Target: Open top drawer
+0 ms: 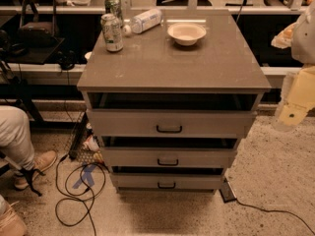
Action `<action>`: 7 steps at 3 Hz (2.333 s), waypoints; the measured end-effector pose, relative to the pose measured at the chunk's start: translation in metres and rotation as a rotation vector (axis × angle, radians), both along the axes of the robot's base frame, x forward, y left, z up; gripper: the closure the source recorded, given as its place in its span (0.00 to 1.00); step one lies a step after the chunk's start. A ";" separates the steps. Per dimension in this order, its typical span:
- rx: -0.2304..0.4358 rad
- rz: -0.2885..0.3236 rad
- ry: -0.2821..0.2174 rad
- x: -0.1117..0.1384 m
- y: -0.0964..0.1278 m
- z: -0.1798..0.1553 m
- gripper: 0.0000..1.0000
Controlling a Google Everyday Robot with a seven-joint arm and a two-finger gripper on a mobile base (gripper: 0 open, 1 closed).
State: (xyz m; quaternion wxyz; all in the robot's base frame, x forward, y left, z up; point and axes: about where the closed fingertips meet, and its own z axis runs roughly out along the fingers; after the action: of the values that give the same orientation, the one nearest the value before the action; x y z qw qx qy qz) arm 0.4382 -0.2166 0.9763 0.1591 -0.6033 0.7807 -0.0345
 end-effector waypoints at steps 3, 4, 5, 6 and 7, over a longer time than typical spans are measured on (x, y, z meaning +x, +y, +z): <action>0.111 0.095 0.035 0.033 0.024 -0.102 0.00; 0.194 0.147 0.098 0.058 0.047 -0.184 0.00; 0.194 0.147 0.098 0.058 0.047 -0.184 0.00; 0.166 0.108 0.086 0.068 0.040 -0.215 0.00; 0.148 0.064 0.051 0.091 0.032 -0.263 0.00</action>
Offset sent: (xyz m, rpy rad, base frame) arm 0.0451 0.0203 -0.1369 0.1520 0.0496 0.1140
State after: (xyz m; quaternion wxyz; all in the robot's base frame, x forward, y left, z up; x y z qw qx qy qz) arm 0.5290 -0.1846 0.7128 0.1845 -0.6151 0.7653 0.0437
